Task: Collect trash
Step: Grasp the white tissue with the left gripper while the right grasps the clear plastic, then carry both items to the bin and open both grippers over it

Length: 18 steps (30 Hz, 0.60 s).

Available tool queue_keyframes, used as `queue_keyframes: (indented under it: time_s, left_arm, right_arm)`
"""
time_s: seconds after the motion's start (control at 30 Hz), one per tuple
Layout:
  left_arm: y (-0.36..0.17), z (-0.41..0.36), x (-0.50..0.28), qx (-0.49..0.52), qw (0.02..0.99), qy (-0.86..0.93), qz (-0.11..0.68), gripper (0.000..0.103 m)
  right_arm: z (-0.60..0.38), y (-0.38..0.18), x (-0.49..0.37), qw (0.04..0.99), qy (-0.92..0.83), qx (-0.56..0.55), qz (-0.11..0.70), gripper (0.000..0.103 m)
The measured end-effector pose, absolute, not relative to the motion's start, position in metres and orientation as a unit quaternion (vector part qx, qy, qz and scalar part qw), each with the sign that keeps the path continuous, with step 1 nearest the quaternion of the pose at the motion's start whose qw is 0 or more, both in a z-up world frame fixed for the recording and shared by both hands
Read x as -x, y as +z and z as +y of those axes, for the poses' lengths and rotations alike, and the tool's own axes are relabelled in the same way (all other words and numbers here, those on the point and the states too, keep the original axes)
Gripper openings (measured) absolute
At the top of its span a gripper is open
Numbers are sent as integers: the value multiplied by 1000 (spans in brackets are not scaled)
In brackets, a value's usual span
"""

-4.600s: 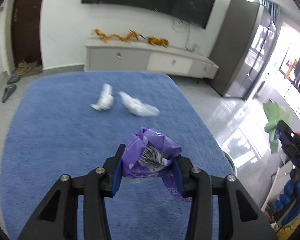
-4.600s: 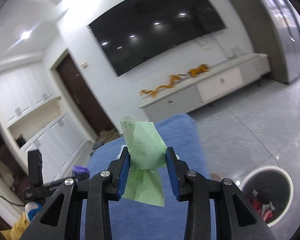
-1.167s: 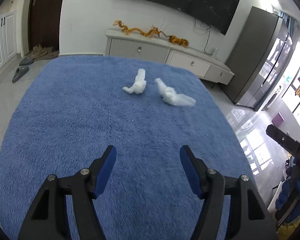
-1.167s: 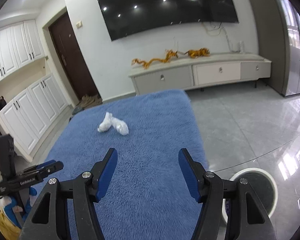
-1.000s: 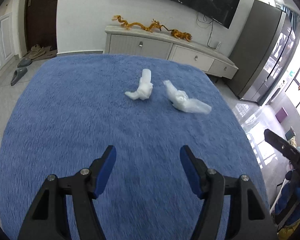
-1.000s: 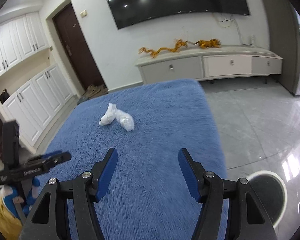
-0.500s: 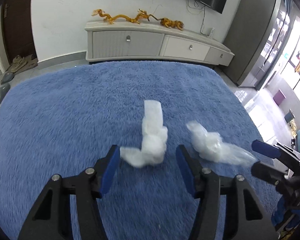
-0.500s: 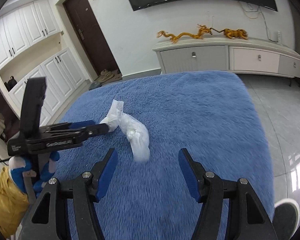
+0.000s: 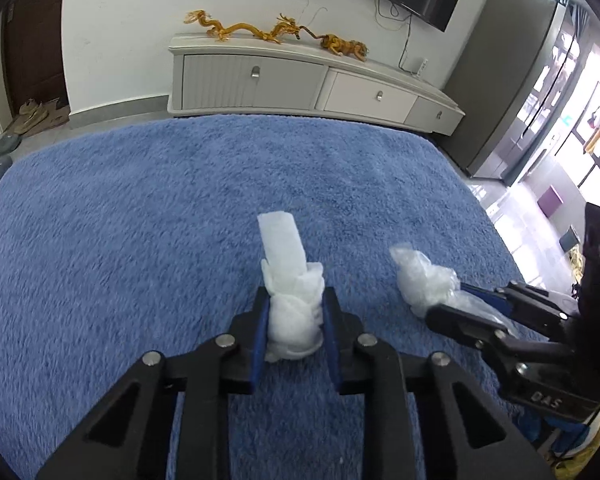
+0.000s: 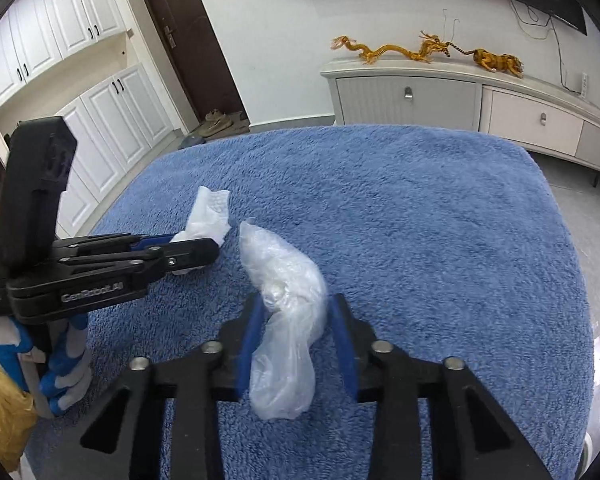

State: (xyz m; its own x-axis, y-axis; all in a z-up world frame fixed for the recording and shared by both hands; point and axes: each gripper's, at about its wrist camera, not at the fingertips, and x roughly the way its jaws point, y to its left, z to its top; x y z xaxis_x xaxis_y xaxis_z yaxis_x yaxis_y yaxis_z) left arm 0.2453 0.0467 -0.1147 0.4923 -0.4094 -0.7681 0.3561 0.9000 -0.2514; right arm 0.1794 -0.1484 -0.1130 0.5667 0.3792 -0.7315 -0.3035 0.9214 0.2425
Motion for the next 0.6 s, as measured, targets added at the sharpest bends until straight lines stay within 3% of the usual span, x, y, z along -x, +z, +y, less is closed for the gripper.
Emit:
queue_keyframes:
  time_s: [0.27, 0.6]
  left_arm:
    - [-93, 72, -195, 60, 868, -219, 441, 22]
    - [-37, 71, -96, 51, 881, -252, 397, 22]
  right_arm:
    - [-159, -93, -140, 886, 203, -78, 409, 27]
    - [-178, -31, -46, 909, 200, -86, 355, 27]
